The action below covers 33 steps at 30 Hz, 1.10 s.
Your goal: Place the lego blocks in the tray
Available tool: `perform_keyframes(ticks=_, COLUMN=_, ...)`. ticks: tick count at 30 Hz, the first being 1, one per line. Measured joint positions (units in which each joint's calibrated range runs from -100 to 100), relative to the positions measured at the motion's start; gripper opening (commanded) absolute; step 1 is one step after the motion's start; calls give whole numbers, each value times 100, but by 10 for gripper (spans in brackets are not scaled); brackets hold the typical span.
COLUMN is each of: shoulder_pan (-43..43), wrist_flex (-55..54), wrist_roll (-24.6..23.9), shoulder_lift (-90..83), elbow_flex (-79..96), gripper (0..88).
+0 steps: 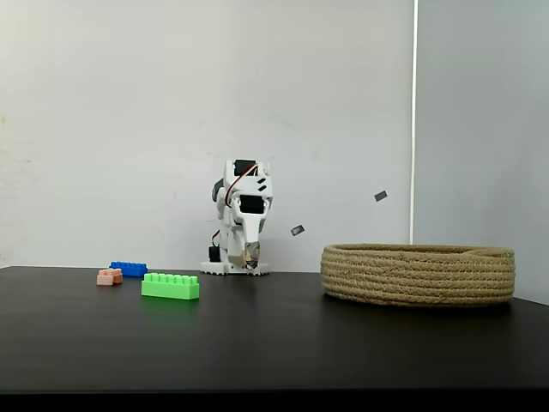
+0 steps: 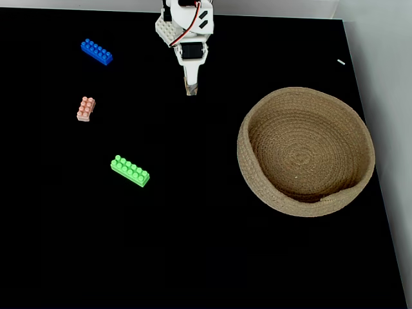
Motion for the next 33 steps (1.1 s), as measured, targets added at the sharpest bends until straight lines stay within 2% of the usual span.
perform_keyframes(ticks=6, shoulder_pan=155, wrist_flex=0, wrist_roll=-73, shoulder_lift=110, elbow_flex=-27, gripper=87)
perform_keyframes(ticks=11, shoulder_pan=147, wrist_flex=0, wrist_roll=-166, shoulder_lift=975, elbow_flex=-698, gripper=100)
perform_keyframes(ticks=17, shoulder_pan=252, wrist_flex=-65, wrist_roll=-464, shoulder_lift=3291, elbow_flex=-2466, gripper=161)
perform_keyframes(ticks=26, shoulder_pan=1026, wrist_flex=-1275, wrist_roll=-1016, shoulder_lift=7057, elbow_flex=-4613, gripper=273)
perform_keyframes(ticks=33, shoulder_pan=1425, wrist_flex=-1048, wrist_roll=-1343, shoulder_lift=8931, elbow_flex=-6204, gripper=308)
